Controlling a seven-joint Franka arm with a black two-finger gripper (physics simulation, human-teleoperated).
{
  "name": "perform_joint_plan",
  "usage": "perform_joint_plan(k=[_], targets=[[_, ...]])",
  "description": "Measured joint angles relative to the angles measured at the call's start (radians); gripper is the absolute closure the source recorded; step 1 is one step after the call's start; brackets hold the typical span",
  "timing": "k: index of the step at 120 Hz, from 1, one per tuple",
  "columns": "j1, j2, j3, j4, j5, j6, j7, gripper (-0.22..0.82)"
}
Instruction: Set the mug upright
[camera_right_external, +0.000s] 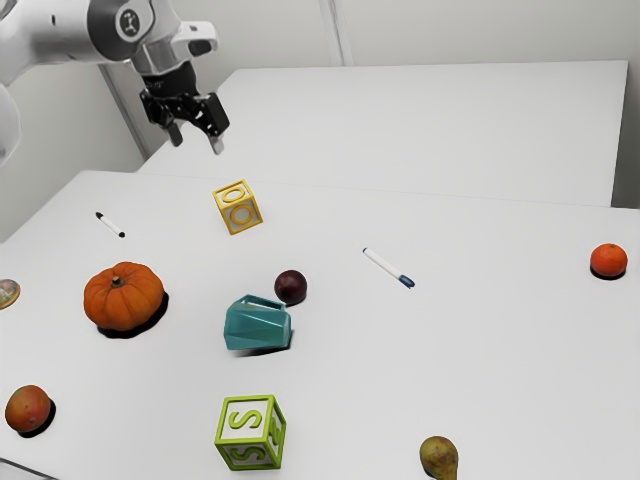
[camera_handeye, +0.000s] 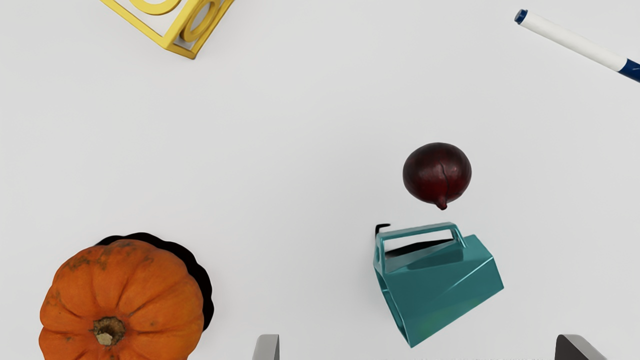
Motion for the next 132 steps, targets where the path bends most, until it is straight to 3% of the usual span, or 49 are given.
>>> perform_joint_plan(k=[12,20,34,69,93,132], targets=[[0.001,0.001,0.008,-0.007,-0.02,0.008,0.013,0.0],[-0.011,0.001,0.055,-0.051,-0.101,0.01,0.022,0.0],[0.004,-0.022,0.139,-0.201,-0.313,0.015,0.035,0.0],[-0.002,-0.061,0.226,-0.531,-0.632,0.05,0.089,0.0],[0.004,0.002,0.282,-0.578,-0.699,0.079,0.167,0.0],[0.002,0.082,0.293,-0.643,-0.812,0.095,0.282,0.01]])
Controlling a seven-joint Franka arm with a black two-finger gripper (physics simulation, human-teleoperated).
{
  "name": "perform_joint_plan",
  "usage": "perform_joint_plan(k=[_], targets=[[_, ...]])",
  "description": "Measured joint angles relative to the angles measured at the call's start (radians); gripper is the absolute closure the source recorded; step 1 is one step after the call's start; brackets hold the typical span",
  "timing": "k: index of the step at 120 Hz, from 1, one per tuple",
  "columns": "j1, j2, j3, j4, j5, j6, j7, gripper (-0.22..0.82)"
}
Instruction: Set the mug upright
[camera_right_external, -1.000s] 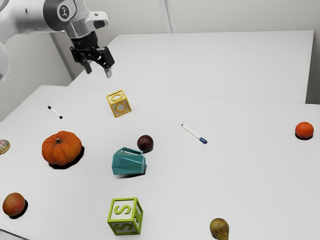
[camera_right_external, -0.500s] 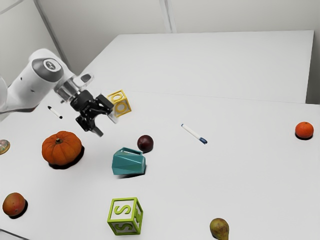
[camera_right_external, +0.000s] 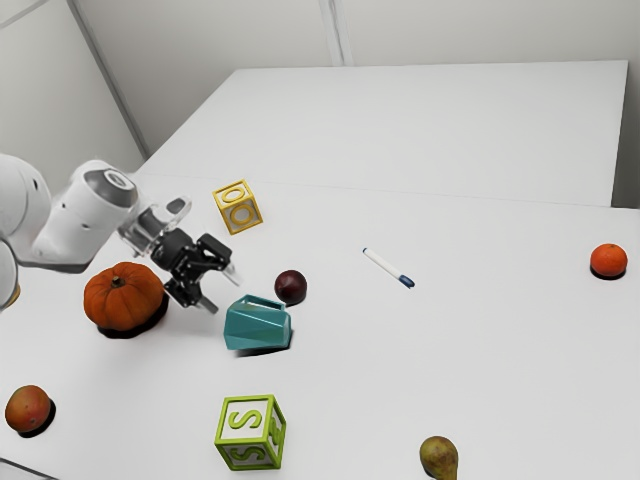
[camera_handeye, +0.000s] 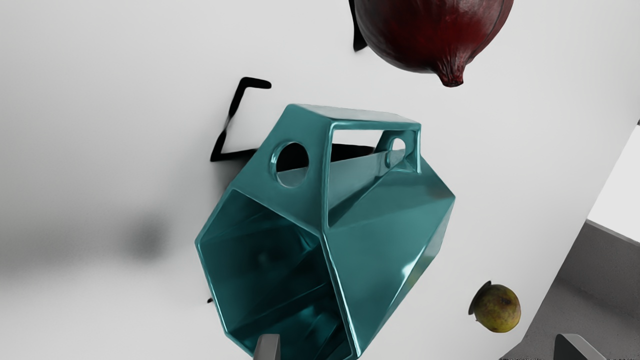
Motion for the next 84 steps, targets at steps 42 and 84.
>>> perform_joint_plan(k=[42,84], targets=[[-0.002,0.033,-0.038,-0.054,-0.147,0.037,0.1,0.01],[-0.003,-0.004,-0.086,-0.088,-0.219,0.064,0.133,0.5]])
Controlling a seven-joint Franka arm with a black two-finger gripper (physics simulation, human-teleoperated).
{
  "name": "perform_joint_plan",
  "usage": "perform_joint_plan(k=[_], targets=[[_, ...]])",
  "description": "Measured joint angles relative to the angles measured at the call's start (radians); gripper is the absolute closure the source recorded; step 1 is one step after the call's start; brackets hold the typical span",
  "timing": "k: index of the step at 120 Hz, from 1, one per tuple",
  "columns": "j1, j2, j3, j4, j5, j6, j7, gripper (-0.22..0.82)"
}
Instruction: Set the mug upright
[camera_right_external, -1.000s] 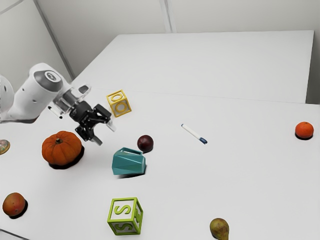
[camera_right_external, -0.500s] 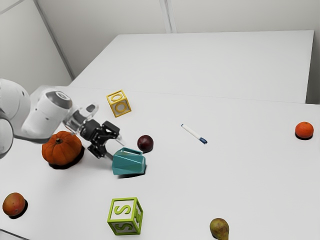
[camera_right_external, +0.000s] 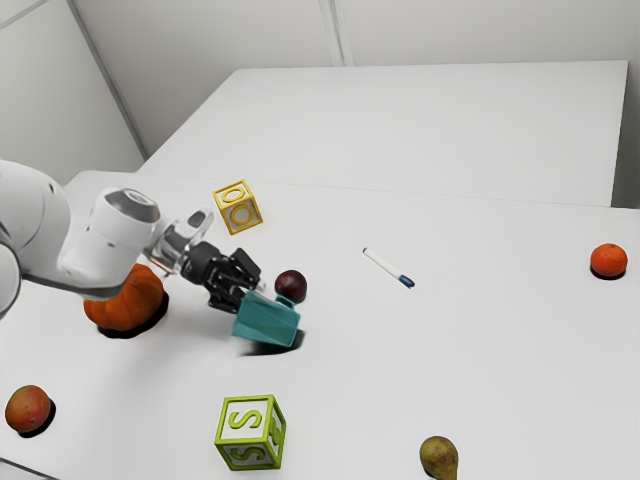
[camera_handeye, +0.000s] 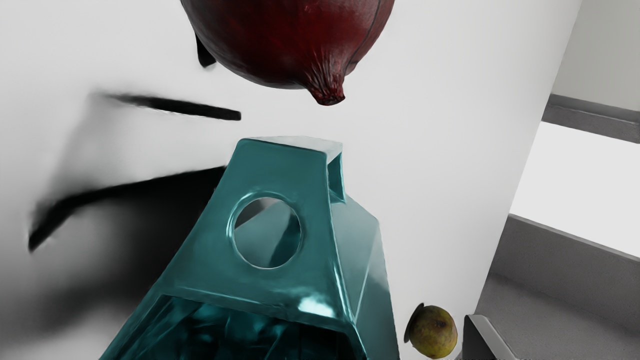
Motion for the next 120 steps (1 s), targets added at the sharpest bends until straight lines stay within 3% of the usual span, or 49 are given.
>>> perform_joint_plan(k=[24,52,64,87,120], targets=[[0.0,-0.01,-0.011,0.003,-0.002,0.004,-0.007,0.7],[0.0,-0.011,-0.018,0.003,0.006,0.008,-0.019,0.76],[0.001,-0.069,-0.042,0.002,0.037,0.033,-0.03,0.77],[-0.025,-0.222,-0.143,-0.004,0.39,0.187,-0.11,0.77],[-0.112,-0.269,-0.194,-0.064,0.952,0.394,-0.269,0.77]])
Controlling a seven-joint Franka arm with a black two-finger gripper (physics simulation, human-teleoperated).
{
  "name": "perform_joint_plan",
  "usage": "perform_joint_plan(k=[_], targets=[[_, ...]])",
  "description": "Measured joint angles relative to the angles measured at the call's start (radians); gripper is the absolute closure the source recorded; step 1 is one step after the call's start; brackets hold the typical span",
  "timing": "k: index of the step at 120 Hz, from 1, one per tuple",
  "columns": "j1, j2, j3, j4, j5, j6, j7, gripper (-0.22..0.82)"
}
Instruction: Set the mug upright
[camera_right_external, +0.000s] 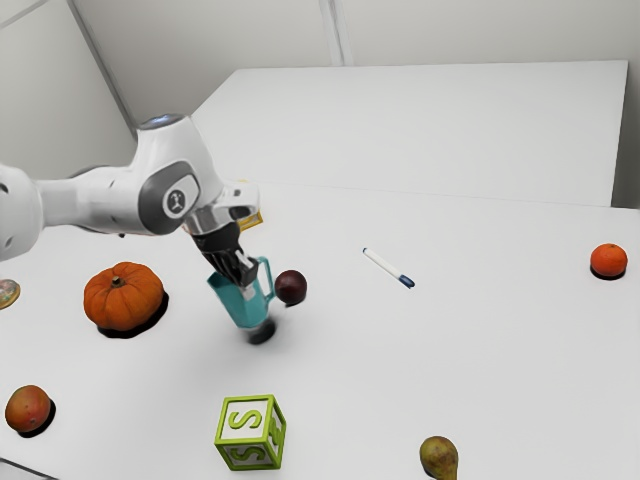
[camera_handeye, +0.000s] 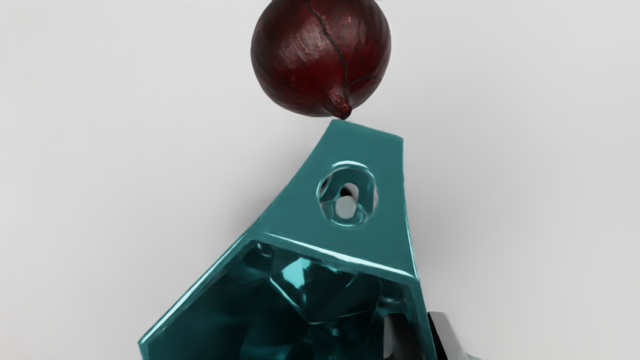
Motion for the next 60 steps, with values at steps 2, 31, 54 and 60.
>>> perform_joint_plan(k=[2,31,54,60], targets=[[-0.002,-0.001,-0.003,-0.002,0.018,0.006,-0.009,0.77],[-0.005,0.028,-0.015,0.027,0.195,0.064,-0.128,0.78],[0.002,0.063,-0.017,0.063,0.214,0.078,-0.194,0.78],[0.002,0.068,-0.017,0.068,0.214,0.081,-0.208,0.78]])
